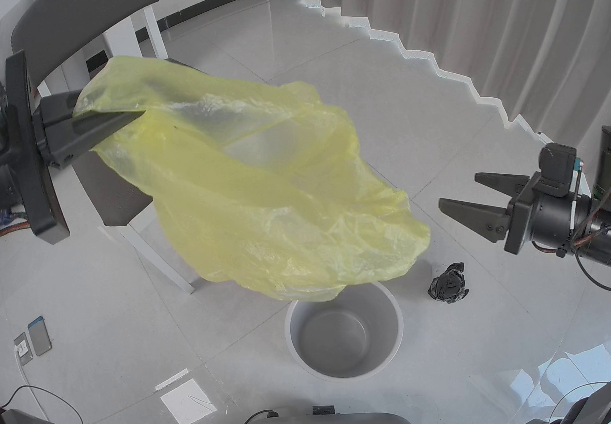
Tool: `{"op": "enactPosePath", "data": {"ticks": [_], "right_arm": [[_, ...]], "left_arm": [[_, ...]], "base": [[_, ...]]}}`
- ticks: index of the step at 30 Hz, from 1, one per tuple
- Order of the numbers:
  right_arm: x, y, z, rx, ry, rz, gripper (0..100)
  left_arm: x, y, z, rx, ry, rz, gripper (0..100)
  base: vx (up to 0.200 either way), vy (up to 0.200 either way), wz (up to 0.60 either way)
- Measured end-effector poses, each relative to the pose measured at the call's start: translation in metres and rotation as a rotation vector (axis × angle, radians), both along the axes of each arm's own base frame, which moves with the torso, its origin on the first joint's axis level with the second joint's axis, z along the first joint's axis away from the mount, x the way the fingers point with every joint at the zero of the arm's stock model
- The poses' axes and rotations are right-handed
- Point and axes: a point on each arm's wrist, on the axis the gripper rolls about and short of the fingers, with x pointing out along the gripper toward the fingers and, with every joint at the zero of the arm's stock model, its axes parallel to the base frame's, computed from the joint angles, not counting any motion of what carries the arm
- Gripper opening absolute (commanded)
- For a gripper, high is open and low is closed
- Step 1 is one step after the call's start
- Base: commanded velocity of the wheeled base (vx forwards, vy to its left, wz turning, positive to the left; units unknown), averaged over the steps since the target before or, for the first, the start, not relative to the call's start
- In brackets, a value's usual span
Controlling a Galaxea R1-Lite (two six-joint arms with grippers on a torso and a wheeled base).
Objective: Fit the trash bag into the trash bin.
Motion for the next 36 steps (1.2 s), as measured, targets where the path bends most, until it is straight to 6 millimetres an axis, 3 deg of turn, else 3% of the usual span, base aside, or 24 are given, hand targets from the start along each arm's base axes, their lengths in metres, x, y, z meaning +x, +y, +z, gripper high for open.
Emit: {"op": "enactPosePath", "data": {"ticks": [6, 11, 21, 36], "right_arm": [[0.013, 0.025, -0.001, -0.011, 0.009, 0.041, 100], [0.013, 0.038, -0.012, -0.031, 0.042, 0.086, 100], [0.003, 0.040, -0.032, -0.069, 0.101, 0.116, 100], [-0.007, 0.052, -0.034, -0.063, 0.082, 0.178, 100]], "left_arm": [[-0.002, -0.002, -0.002, 0.006, 0.006, -0.024, 0], [-0.003, -0.003, -0.003, 0.006, 0.005, -0.029, 0], [-0.003, -0.003, -0.001, 0.000, -0.002, -0.024, 0], [-0.004, -0.002, 0.005, -0.014, -0.019, -0.020, 0]], "base": [[0.000, 0.000, 0.00], [0.000, 0.000, 0.00], [0.000, 0.000, 0.00], [0.000, 0.000, 0.00]]}}
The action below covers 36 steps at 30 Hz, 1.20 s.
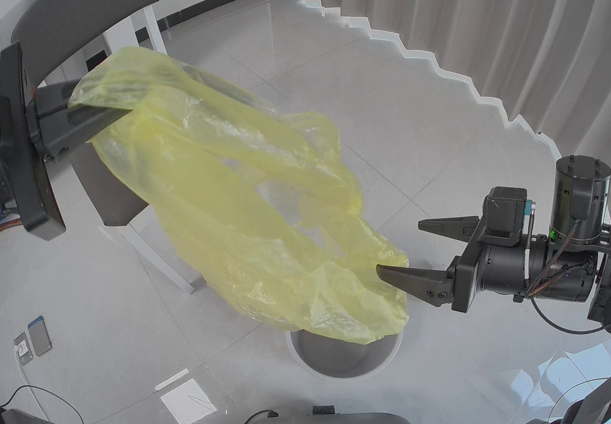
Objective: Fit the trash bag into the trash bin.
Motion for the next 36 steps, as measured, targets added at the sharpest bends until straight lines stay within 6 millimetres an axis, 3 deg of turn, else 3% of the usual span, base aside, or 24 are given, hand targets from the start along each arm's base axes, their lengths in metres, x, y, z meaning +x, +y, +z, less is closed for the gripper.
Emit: {"op": "enactPosePath", "data": {"ticks": [22, 23, 36], "right_arm": [[0.013, 0.024, -0.028, -0.032, 0.036, 0.038, 100], [0.014, 0.024, -0.029, -0.034, 0.037, 0.038, 0], [0.014, 0.024, -0.036, -0.049, 0.056, 0.033, 0]], "left_arm": [[-0.001, 0.001, 0.004, -0.011, -0.013, 0.000, 0], [-0.001, 0.001, 0.004, -0.012, -0.013, 0.000, 0], [0.000, 0.000, 0.006, -0.031, -0.003, -0.002, 0]], "base": [[0.000, 0.000, 0.00], [0.000, 0.000, 0.00], [0.000, 0.000, 0.00]]}}
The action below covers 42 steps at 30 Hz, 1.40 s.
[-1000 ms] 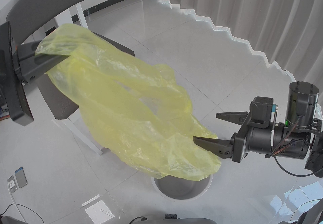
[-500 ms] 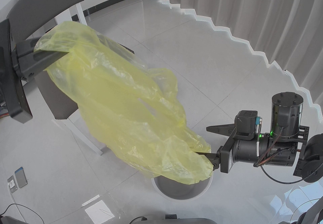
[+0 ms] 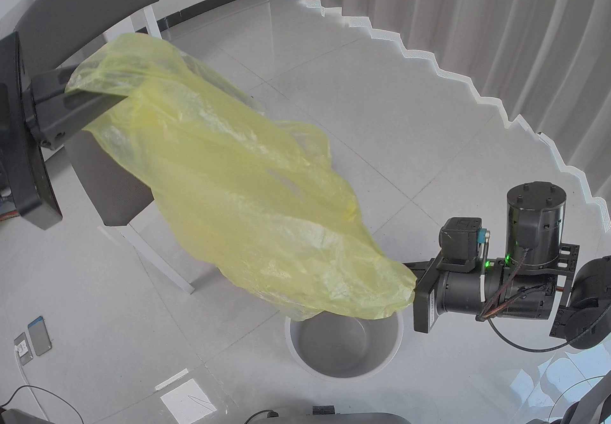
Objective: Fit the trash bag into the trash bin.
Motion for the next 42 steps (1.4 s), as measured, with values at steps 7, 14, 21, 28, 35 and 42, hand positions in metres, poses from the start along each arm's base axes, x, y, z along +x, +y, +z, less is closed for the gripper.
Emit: {"op": "enactPosePath", "data": {"ticks": [7, 14, 21, 28, 35, 42], "right_arm": [[-0.001, -0.007, 0.001, -0.012, -0.019, -0.087, 0], [-0.005, -0.027, 0.010, 0.017, -0.031, -0.219, 0], [-0.008, -0.053, 0.018, 0.029, -0.061, -0.362, 0], [-0.008, -0.061, 0.018, 0.001, -0.080, -0.444, 0], [-0.007, -0.058, 0.020, -0.058, -0.143, -0.443, 0], [-0.011, -0.051, 0.004, -0.146, -0.157, -0.458, 0]], "left_arm": [[0.004, 0.000, 0.001, -0.143, 0.135, 0.020, 0], [0.022, 0.004, -0.008, -0.331, 0.345, 0.115, 0], [0.041, 0.008, -0.048, -0.284, 0.480, 0.208, 0], [0.045, 0.009, -0.090, -0.212, 0.608, 0.257, 0], [0.041, -0.006, -0.116, -0.224, 0.666, 0.203, 0], [0.044, -0.027, -0.144, -0.228, 0.685, 0.162, 0]], "base": [[0.000, 0.000, 0.00], [0.000, 0.000, 0.00], [0.000, 0.000, 0.00], [0.000, 0.000, 0.00], [0.000, 0.000, 0.00], [0.000, 0.000, 0.00]]}}
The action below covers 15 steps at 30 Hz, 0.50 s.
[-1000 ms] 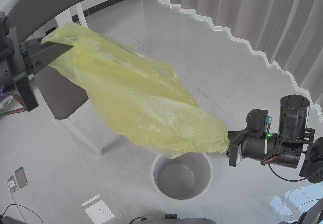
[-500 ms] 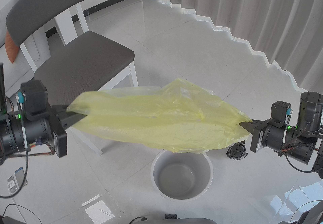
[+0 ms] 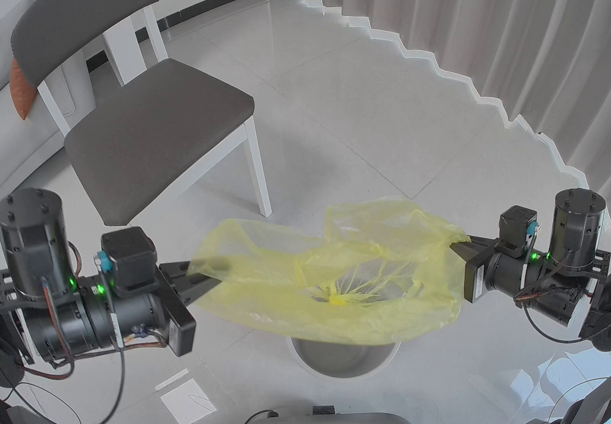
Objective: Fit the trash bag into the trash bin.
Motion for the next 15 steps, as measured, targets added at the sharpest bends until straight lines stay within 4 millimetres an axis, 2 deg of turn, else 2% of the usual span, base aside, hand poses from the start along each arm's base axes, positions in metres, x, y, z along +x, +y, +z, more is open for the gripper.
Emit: {"op": "enactPosePath", "data": {"ticks": [5, 15], "right_arm": [[0.002, 0.004, -0.004, 0.006, -0.026, -0.003, 0], [0.002, 0.005, -0.053, -0.092, 0.157, -0.014, 0]], "left_arm": [[0.004, -0.010, -0.020, 0.012, 0.049, -0.010, 0], [0.010, -0.019, -0.056, -0.011, 0.143, 0.014, 0]], "base": [[0.000, 0.000, 0.00], [0.000, 0.000, 0.00]]}}
